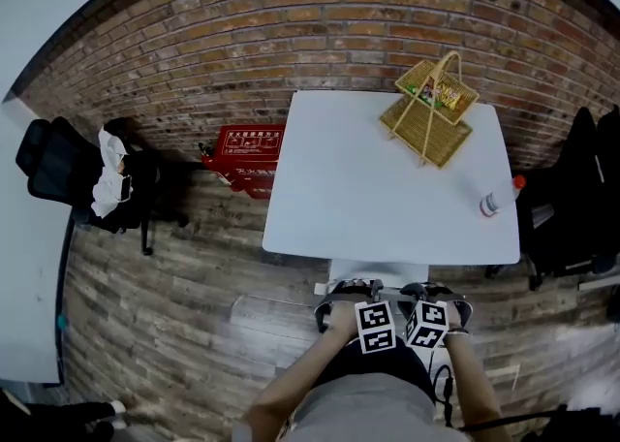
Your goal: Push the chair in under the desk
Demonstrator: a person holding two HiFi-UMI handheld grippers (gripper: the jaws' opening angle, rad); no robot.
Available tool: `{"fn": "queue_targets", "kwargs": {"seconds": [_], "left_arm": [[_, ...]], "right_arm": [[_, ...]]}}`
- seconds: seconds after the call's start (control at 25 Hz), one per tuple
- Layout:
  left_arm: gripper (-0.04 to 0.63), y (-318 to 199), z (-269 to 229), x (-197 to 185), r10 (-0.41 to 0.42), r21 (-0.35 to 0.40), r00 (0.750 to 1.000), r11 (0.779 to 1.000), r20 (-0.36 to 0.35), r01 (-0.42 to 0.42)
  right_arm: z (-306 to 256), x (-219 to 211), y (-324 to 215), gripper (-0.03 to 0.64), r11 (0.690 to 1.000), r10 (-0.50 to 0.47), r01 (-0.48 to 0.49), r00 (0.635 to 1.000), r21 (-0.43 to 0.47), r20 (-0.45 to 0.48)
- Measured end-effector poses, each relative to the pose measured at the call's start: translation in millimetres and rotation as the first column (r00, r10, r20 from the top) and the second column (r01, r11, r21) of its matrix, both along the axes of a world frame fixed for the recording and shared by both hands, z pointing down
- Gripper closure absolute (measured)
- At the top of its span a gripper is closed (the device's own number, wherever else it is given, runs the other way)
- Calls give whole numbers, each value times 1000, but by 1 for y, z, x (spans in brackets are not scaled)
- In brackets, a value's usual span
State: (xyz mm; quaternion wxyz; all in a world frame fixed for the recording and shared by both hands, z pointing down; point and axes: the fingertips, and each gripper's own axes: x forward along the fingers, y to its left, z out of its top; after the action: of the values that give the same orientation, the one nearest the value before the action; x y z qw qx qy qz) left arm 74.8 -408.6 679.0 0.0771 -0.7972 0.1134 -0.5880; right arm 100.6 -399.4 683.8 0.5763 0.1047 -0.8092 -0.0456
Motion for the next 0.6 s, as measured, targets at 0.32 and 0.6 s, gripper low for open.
{"fn": "queue_targets", "kwargs": {"seconds": [0.32,0.6], "left_arm": [[457,-22,-2,2,0,2,1000,1000,2,0],[456,-35,0,4,-17,3,1000,1000,8,17]], "right_arm": [[-2,2,-22,525,1000,-3,3,1000,-6,3],[-1,5,-35,525,1000,-11,11,1000,-7,3]]}}
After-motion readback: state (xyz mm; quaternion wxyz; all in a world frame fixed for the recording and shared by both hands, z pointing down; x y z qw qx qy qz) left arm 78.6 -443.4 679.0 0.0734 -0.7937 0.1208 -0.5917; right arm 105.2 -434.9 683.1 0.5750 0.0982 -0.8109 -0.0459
